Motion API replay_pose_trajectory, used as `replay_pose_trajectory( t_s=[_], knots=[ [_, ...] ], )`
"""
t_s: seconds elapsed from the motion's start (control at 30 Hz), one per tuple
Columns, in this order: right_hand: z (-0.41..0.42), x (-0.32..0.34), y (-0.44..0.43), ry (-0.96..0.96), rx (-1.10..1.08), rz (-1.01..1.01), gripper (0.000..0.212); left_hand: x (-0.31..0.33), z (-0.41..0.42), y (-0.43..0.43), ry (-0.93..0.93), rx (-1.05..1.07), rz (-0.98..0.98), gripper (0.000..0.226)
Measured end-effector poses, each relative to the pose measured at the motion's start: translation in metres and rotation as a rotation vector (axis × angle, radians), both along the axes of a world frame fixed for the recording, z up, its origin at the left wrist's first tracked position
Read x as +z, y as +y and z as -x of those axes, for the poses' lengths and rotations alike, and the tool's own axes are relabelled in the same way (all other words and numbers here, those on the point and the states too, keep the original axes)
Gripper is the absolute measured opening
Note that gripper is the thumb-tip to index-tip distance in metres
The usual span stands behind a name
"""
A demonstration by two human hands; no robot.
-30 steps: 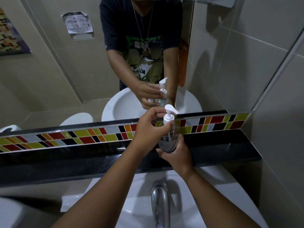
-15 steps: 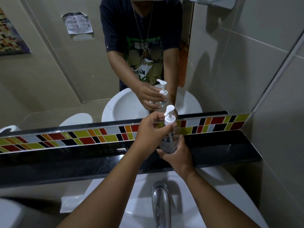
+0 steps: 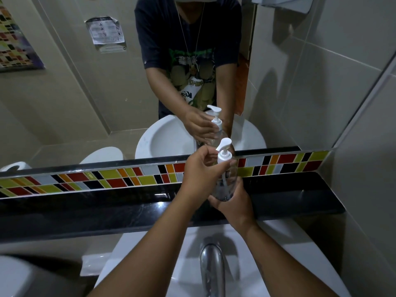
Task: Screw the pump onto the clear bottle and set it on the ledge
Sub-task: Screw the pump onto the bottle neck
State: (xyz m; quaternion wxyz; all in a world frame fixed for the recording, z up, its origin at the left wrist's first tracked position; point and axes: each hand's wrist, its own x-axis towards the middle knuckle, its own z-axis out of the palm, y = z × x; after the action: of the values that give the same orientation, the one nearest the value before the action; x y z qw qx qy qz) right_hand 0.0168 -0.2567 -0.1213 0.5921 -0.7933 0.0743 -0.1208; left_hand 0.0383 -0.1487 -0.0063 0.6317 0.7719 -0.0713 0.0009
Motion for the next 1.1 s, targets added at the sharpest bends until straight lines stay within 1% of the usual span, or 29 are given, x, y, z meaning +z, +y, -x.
replay_pose_trajectory(
  t_s=[0.07,0.17,0.3,0.4,0.43,0.53,0.6,0.7,0.8,0.93,1.1],
  knots=[
    [0.000,0.000,0.002,-0.023,-0.026,0.034,0.073,0.003,-0.004,0.007,0.002,-0.064,-0.018,0.028],
    [-0.001,0.000,0.003,-0.031,-0.036,0.045,0.075,0.003,-0.004,0.009,-0.020,-0.079,-0.060,0.034],
    [0.001,-0.003,0.005,-0.008,-0.029,0.075,0.092,-0.002,-0.001,0.005,-0.016,-0.086,-0.031,0.038],
    [0.002,-0.005,0.006,-0.002,-0.014,0.089,0.096,-0.004,0.001,-0.001,-0.034,-0.057,0.005,0.049],
    [0.001,-0.005,0.006,0.004,-0.017,0.093,0.096,-0.004,0.002,-0.004,-0.042,-0.019,0.003,0.049],
    [0.000,-0.007,0.005,0.042,-0.025,0.086,0.088,-0.006,0.004,-0.011,-0.048,0.119,-0.005,0.041],
    [-0.001,-0.006,0.003,0.062,-0.015,0.064,0.083,-0.009,0.003,-0.011,-0.050,0.131,0.020,0.037],
    [-0.002,-0.003,-0.003,0.065,0.020,-0.019,0.078,-0.009,-0.001,-0.004,-0.027,0.045,0.035,0.030],
    [-0.004,-0.002,-0.005,0.062,0.068,-0.026,0.075,-0.007,-0.004,0.002,-0.007,-0.069,0.011,0.030],
    [-0.005,-0.002,-0.001,0.049,0.059,-0.015,0.071,-0.004,-0.004,0.003,0.012,-0.110,-0.012,0.029],
    [-0.008,-0.006,-0.006,0.071,0.083,-0.014,0.072,-0.005,-0.009,0.008,0.024,-0.163,-0.038,0.025]
  ],
)
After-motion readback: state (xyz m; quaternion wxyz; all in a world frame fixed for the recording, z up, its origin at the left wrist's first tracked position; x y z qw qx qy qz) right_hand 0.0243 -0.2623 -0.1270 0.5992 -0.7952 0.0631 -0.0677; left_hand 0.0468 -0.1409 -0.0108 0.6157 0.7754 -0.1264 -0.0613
